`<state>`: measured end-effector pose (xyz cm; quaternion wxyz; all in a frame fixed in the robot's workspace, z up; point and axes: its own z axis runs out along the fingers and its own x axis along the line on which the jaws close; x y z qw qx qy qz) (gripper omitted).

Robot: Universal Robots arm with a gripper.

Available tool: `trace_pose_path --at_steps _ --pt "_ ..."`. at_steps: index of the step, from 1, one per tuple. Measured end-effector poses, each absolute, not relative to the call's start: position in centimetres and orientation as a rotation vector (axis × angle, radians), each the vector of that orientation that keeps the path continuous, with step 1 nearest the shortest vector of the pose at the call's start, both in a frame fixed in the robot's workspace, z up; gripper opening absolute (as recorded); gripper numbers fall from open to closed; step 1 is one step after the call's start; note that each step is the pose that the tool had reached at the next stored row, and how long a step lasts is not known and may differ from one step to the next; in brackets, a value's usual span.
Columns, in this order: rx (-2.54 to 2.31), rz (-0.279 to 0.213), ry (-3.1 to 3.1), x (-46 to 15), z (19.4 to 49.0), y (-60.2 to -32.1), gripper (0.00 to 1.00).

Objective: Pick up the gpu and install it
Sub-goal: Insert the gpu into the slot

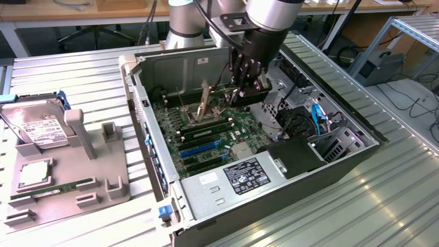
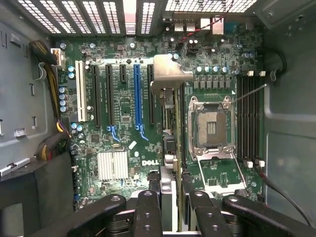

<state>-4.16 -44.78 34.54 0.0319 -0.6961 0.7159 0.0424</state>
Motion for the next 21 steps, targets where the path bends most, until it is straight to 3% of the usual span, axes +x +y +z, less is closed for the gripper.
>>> trace_pose_path --at_steps 21 --pt "-2.101 0.120 2.251 -5.8 34.0 -45.4 0.27"
